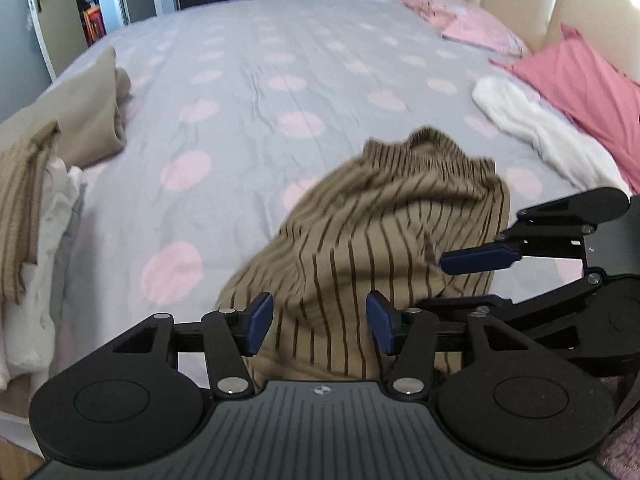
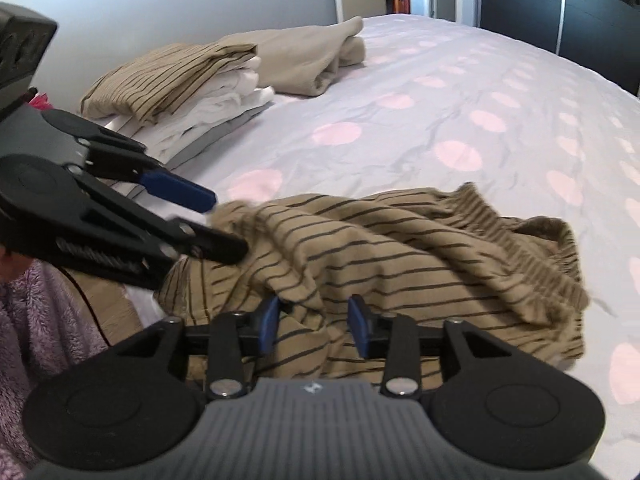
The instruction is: Fold clothes
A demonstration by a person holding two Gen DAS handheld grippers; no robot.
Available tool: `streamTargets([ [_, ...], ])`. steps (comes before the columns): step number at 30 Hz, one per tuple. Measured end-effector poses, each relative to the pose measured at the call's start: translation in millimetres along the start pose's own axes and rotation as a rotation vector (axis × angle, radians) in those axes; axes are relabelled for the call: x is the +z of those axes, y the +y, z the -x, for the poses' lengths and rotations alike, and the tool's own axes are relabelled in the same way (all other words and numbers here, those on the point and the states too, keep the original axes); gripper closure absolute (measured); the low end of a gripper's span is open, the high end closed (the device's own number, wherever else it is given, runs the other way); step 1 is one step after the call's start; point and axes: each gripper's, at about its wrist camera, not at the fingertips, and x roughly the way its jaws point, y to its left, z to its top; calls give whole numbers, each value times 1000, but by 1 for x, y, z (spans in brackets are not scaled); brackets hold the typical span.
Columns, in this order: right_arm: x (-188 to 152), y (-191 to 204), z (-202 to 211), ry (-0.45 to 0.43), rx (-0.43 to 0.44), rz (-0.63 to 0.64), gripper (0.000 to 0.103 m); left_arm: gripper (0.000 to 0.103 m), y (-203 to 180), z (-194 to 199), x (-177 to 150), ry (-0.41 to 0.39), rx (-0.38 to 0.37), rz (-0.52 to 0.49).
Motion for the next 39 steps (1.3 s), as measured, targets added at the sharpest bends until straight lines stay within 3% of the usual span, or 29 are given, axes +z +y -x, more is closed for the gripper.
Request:
streamTargets([
  [11, 0, -65, 34, 16, -149, -68, 49, 45, -30, -1, 31, -70, -64, -77],
  [20, -16, -125, 26, 65, -234, -187, 50, 44, -63, -54, 47, -49, -114, -161],
  [25, -27, -143, 6, 112, -243, -223, 50, 51, -72, -81, 50, -46, -75, -180],
  [28, -32, -159, 0, 134, -283, -248, 53, 61, -72, -91, 50, -35, -80, -184],
  [30, -34, -171, -4, 144, -291, -280, 54, 77, -73, -99, 49, -17, -76, -192],
  [33, -36, -183, -9, 134, -299, -299, 54, 93, -71, -103, 50, -7, -83, -184],
  [36, -31, -182, -13, 101, -247, -268, 54, 99, -67, -102, 51, -17, -87, -164],
  [39, -25, -177, -20, 76, -182, -238, 53, 103, -58, -92, 54, -60, -10, -141],
])
